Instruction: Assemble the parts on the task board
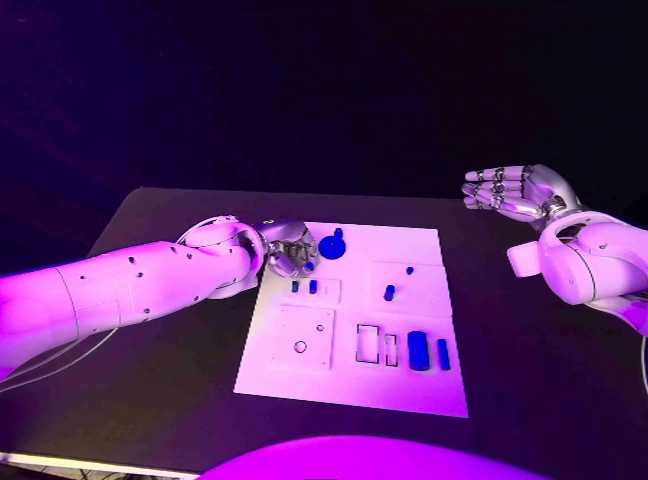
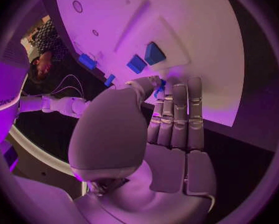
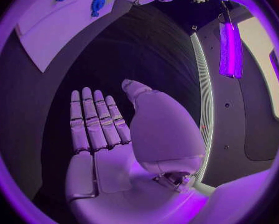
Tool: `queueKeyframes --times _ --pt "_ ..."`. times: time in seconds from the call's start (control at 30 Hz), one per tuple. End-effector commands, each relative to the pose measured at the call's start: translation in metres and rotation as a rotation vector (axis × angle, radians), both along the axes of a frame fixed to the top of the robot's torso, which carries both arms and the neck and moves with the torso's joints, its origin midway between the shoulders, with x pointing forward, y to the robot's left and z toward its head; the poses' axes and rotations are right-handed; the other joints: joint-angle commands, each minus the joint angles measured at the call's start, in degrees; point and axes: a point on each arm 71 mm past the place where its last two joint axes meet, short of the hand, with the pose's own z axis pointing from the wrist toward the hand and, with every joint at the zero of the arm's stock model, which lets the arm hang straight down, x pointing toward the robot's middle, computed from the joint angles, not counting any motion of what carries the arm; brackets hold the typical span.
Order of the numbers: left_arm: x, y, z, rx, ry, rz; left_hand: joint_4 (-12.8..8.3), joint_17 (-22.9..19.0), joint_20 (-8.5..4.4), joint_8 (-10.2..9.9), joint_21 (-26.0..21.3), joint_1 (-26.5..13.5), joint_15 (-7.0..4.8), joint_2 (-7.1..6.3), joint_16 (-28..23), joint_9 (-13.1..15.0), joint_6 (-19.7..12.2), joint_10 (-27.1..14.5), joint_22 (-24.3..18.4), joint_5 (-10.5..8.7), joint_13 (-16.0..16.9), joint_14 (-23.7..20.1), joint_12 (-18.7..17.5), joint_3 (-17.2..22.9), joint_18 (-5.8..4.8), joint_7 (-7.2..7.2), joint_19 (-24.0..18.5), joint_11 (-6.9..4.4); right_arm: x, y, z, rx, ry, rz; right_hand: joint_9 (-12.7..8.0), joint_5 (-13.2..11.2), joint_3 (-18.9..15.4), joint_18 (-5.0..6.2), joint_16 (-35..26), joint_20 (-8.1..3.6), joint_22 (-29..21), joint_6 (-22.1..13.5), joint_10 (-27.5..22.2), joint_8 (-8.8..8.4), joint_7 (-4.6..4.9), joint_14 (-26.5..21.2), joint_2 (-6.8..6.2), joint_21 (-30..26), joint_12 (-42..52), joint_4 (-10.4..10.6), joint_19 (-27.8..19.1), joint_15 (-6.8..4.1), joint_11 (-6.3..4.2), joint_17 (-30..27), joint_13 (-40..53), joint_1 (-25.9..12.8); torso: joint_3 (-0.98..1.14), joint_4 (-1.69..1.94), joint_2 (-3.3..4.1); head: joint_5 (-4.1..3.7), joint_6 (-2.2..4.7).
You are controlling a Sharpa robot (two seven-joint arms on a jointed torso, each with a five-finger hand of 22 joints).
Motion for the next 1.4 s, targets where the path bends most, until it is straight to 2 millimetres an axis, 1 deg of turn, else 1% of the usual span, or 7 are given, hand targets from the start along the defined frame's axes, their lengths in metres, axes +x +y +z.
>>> queueKeyframes --times 0.03,0.4,0.5,0.53,1.0,1.23,1.4 --pt "0.000 0.000 -0.001 0.003 0.011 -0.002 0.27 0.04 0.08 -0.34 -0.22 -0.62 -0.01 -0.10 -0.11 -0.12 -0.61 -0.36 -0.10 0.20 0.16 -0.47 0.39 -0.13 0.78 0.01 -0.07 0.06 0.000 0.002 0.001 0.001 -0.011 0.015 -0.06 -0.15 -0.20 -0.25 -0.26 -0.01 -0.06 0.02 0.06 -0.28 4.38 0.31 0.11 0.27 -0.18 -0.01 -0.51 0.15 0.01 -0.06 -0.01 -0.23 0.03 -0.04 0.01 0.03 -0.02" --pt "0.000 0.002 -0.001 0.008 0.012 0.011 0.65 0.08 0.14 -1.21 -0.50 -0.87 0.01 -0.48 -0.22 -0.59 -1.36 -0.69 -0.29 0.23 0.83 -0.67 0.76 -0.07 0.79 0.09 -0.02 0.05 0.000 0.001 0.000 0.000 -0.011 0.012 -0.09 -0.15 -0.27 -0.26 -0.27 -0.01 -0.15 0.04 -0.01 -0.34 4.40 0.25 0.04 0.27 -0.19 -0.02 -0.59 0.17 0.04 -0.14 -0.02 -0.30 0.05 -0.03 0.01 0.01 -0.01" --pt "0.001 0.003 -0.002 0.010 0.015 0.015 1.16 -0.52 0.23 -2.64 -0.90 -1.24 0.15 -1.09 -0.90 -1.34 -3.20 -1.44 -0.53 0.25 1.38 -1.59 0.84 0.02 0.76 0.22 -0.08 0.20 -0.001 0.001 0.001 -0.003 -0.014 0.008 -0.11 -0.15 -0.33 -0.46 -0.46 0.02 -0.45 0.16 -0.51 -0.36 4.46 -0.56 -0.07 0.03 -0.29 -0.15 -1.79 0.39 0.17 -0.40 -0.05 -0.24 0.06 -0.04 0.00 0.00 -0.04" --pt "0.001 0.004 -0.002 0.010 0.016 0.017 1.66 -0.40 0.44 -3.83 -1.33 -1.58 0.43 -1.52 -0.94 -2.02 -5.05 -2.42 -0.77 0.17 1.62 -2.09 0.62 -0.09 0.72 -0.12 -0.28 0.49 -0.001 0.001 0.001 -0.004 -0.015 0.007 -0.11 -0.15 -0.33 -0.46 -0.46 0.02 -0.45 0.16 -0.51 -0.36 4.46 -0.56 -0.07 0.03 -0.29 -0.15 -1.79 0.39 0.17 -0.40 -0.05 -0.24 0.06 -0.04 0.00 0.00 -0.04" --pt "0.002 0.012 -0.003 0.027 0.023 0.039 2.20 -0.17 0.73 -4.96 -1.92 -1.68 0.70 -1.83 -0.77 -2.81 -6.81 -3.38 -1.15 0.16 2.15 -2.69 0.70 -0.91 0.75 -0.28 -0.31 0.79 -0.001 0.000 0.001 -0.014 -0.017 0.011 0.00 -0.12 -0.26 -0.61 -0.38 0.00 -0.64 1.22 -0.83 -0.15 4.42 -1.12 -0.34 -0.01 -0.22 -0.76 -2.06 0.51 0.20 -0.62 -0.02 0.32 0.04 -0.06 -0.01 -0.03 0.03" --pt "0.002 0.022 -0.002 0.034 0.016 0.056 2.21 -0.10 0.80 -4.81 -2.06 -1.42 0.76 -1.79 -0.70 -2.87 -6.48 -3.73 -1.24 0.21 2.32 -2.85 0.73 -1.08 0.76 -0.10 -0.29 0.86 -0.001 0.001 0.001 -0.047 -0.023 0.039 0.21 -0.11 0.44 -0.15 0.49 -0.06 -0.65 3.05 0.04 0.42 3.77 0.67 -0.98 0.58 -0.02 -2.98 0.09 -0.09 -0.35 -0.43 0.03 1.99 0.02 -0.05 -0.02 -0.13 0.10" --pt "0.007 0.035 0.005 -0.018 -0.003 0.106 2.07 0.02 0.80 -3.60 -2.09 -0.54 0.73 -1.32 -0.47 -2.70 -4.35 -3.82 -1.28 0.28 2.85 -2.92 1.18 -1.02 0.80 0.52 -0.05 0.84 -0.002 0.004 0.000 -0.114 -0.031 0.099 0.39 -0.07 2.52 0.80 2.70 -0.43 -0.31 4.97 2.82 1.05 2.58 5.10 -1.45 2.21 0.40 -5.25 3.24 -1.56 -1.57 0.34 0.06 3.44 0.04 -0.07 -0.06 -0.04 0.21"
